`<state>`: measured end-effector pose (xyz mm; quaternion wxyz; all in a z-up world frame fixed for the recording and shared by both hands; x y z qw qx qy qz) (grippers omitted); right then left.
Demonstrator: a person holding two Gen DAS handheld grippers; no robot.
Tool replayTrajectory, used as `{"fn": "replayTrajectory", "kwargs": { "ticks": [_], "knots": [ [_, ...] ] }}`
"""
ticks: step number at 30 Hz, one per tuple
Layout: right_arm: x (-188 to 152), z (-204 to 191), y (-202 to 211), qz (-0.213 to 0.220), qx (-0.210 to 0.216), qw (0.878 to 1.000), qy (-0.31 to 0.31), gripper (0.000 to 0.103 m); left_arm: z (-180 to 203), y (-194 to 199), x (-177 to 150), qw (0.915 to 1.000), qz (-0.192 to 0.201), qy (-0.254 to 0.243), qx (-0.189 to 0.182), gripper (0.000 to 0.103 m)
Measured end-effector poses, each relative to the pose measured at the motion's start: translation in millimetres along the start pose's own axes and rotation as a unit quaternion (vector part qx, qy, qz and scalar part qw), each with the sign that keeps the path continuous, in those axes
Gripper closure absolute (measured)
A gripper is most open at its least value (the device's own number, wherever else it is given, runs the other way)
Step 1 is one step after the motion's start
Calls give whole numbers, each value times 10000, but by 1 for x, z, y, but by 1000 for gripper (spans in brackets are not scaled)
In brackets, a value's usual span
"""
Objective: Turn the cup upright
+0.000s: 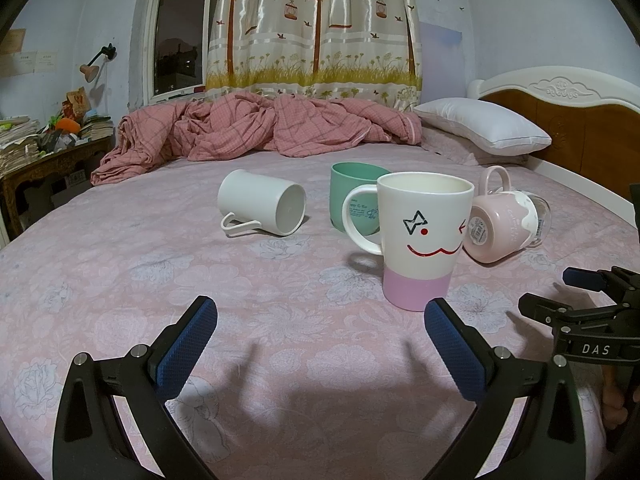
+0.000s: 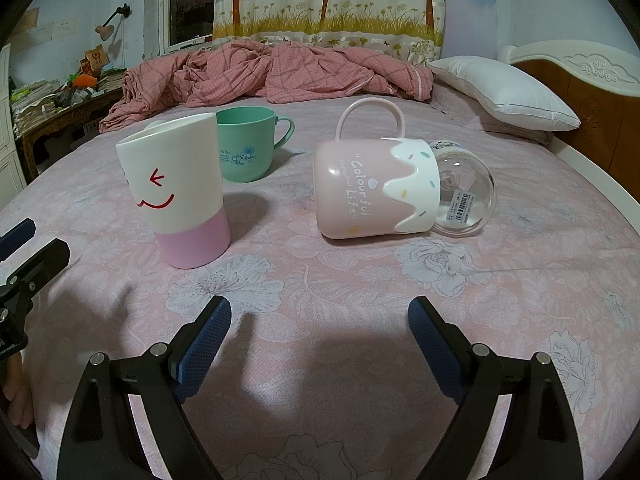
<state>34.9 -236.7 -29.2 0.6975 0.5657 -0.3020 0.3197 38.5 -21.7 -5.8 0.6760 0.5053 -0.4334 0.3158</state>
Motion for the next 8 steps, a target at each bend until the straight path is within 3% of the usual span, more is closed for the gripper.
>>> {"fn": "replayTrajectory", "kwargs": {
  "ticks": [8],
  "knots": [
    [0, 0, 0, -3, -6, 10000, 2, 11, 0, 0, 1, 10000, 4, 2, -6, 0]
  ]
}}
Point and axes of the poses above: each gripper's, at about its wrist camera, not at the fingertips, and y roughly against the way its jaws point, z to its right, x to its top, the point moved 2 cm from there along -y, roughly the way its jaws point, and after that the axes turned 15 degrees about -x, right-handed, at the moved point
